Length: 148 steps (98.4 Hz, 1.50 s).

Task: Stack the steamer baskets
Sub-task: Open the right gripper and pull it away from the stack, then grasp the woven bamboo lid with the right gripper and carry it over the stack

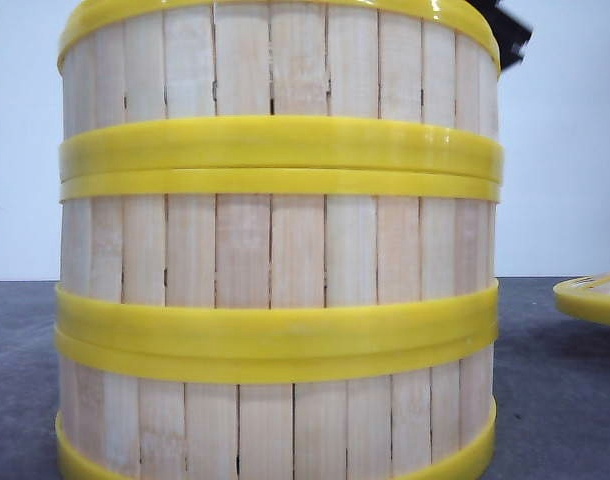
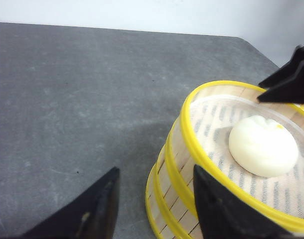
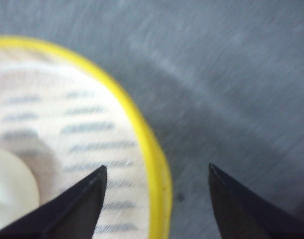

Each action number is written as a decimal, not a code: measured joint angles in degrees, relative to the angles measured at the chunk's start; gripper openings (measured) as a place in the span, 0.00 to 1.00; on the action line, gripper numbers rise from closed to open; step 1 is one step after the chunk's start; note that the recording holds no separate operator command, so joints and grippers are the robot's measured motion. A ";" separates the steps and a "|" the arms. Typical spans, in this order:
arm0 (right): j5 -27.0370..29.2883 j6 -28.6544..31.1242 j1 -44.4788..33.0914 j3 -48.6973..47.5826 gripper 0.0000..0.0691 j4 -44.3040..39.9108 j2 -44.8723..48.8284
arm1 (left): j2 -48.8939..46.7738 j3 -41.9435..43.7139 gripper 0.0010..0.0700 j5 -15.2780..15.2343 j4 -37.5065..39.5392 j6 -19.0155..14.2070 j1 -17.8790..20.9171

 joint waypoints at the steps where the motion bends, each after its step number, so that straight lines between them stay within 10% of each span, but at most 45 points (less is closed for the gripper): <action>1: 0.39 0.09 -0.07 0.00 0.58 0.31 -0.42 | 0.00 0.00 0.38 0.00 0.00 0.00 0.00; 39: 19.17 3.50 -8.26 0.13 0.58 -4.07 -11.76 | 0.00 0.00 0.38 0.00 0.02 0.00 0.00; 101: 10.54 3.45 -31.47 -2.58 0.58 -11.15 -0.42 | 0.00 0.00 0.38 0.00 0.72 0.07 0.00; 102: 7.54 3.48 -35.58 -9.38 0.41 -6.38 3.28 | 0.00 0.00 0.38 0.00 0.72 0.11 0.00; 148: 7.17 3.48 -35.78 -9.38 0.27 -7.74 8.26 | 0.00 0.00 0.38 0.00 0.70 0.13 0.00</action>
